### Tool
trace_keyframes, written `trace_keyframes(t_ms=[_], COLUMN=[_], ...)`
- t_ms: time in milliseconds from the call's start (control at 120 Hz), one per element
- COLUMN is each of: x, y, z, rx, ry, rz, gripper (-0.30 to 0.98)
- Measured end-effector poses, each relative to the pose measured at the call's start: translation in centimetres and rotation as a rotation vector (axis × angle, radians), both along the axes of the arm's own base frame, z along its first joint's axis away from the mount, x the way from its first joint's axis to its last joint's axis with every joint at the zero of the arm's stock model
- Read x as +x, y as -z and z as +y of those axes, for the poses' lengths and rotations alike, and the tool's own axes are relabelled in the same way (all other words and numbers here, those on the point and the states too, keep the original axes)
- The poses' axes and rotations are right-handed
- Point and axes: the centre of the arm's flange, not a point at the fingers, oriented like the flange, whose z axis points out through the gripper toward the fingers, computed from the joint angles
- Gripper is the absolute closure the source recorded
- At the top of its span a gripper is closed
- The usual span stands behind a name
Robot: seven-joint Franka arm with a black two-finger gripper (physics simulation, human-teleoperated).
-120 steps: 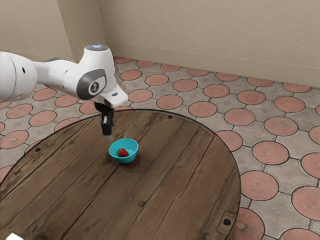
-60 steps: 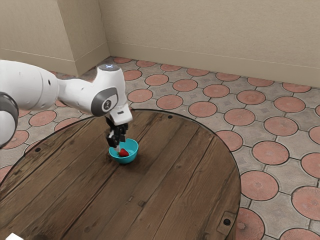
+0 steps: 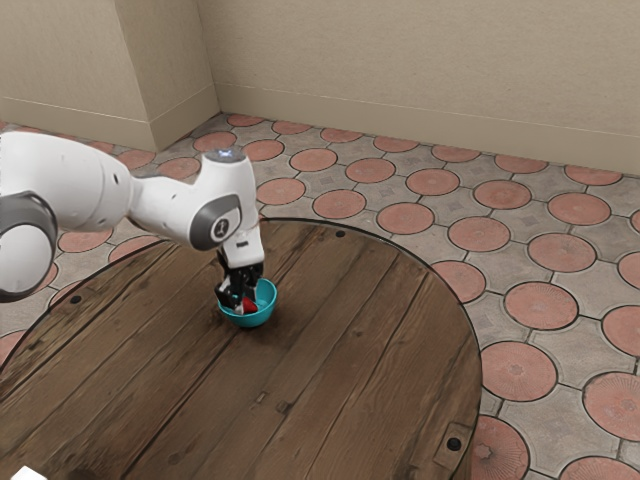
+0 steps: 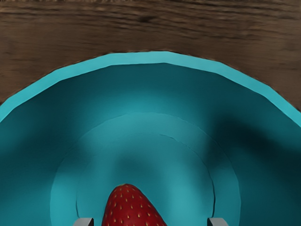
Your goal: Take strawberry from the bowl
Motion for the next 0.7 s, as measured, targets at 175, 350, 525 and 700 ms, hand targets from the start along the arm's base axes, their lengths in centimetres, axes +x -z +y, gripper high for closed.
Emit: trace_keyframes(t_ms=[175,350,525,700], x=[0.0,0.2,-1.5,-2.3], y=[0.5,-2.9,-10.4,-7.3], z=[0.4,-0.7,-8.2,-14.7], rx=[-0.008,-0.012,-0.019,-0.048], ry=[0.012,0.034,0.134,0.194], rz=[0.000,-0.053,-0.120,-0.054], gripper=[0.56,0.61,0.63,0.63])
